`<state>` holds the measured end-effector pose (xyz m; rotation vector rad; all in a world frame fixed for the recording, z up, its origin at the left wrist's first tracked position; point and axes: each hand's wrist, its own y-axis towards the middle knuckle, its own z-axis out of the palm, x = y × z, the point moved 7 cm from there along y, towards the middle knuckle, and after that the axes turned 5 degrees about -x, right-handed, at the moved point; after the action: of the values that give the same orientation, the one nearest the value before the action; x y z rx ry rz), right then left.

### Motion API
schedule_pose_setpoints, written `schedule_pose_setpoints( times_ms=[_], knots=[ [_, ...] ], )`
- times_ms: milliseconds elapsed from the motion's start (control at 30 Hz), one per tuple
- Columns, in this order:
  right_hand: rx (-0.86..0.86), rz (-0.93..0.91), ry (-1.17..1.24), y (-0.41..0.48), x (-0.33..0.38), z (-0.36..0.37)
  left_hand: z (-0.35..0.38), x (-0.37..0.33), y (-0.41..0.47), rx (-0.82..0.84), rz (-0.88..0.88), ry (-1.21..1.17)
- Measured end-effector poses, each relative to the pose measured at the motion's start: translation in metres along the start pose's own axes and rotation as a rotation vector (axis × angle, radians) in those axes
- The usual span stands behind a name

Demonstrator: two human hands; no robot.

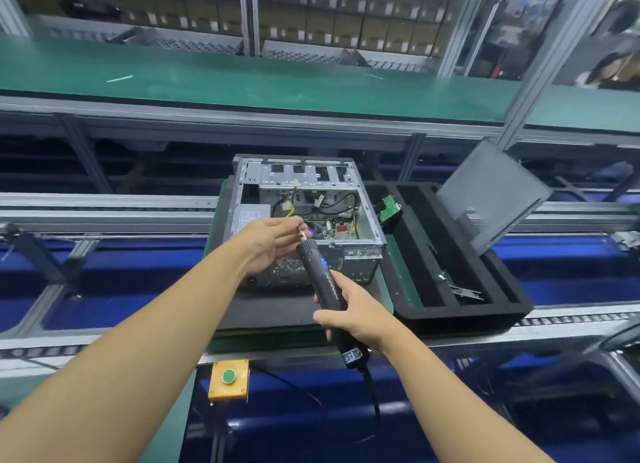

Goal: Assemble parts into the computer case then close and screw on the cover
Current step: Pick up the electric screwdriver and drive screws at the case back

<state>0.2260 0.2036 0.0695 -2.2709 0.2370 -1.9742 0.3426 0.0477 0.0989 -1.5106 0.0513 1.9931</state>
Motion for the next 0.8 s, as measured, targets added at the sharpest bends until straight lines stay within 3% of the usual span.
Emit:
schedule_pose_setpoints(
  times_ms=[100, 167, 267, 367, 433, 700, 800],
  knots=[
    [-0.006, 0.013, 0.037, 0.013, -0.011, 0.017, -0.014, -0.012, 0.002, -0.038, 0.015, 0.154],
    [-0.017, 0.028, 0.069, 0.019, -0.021, 0.029, -0.033, -0.026, 0.002, -0.133, 0.074, 0.492],
    [-0.045, 0.047, 0.146, 0.022, -0.037, 0.044, -0.062, -0.056, 0.002, -0.338, 0.315, 1.138],
    [-0.069, 0.037, 0.146, 0.02, -0.053, 0.054, -0.071, -0.056, 0.018, -0.285, 0.407, 1.401],
    [-0.076, 0.046, 0.133, 0.016, -0.067, 0.059, -0.074, -0.048, 0.036, -0.22, 0.354, 1.528],
    [-0.098, 0.183, 0.125, 0.009, -0.13, 0.073, -0.091, -0.014, 0.116, -0.289, 0.068, 1.826],
    [-0.097, 0.221, 0.107, 0.015, -0.142, 0.076, -0.092, -0.01, 0.131, -0.326, 0.105, 1.853]
  ],
)
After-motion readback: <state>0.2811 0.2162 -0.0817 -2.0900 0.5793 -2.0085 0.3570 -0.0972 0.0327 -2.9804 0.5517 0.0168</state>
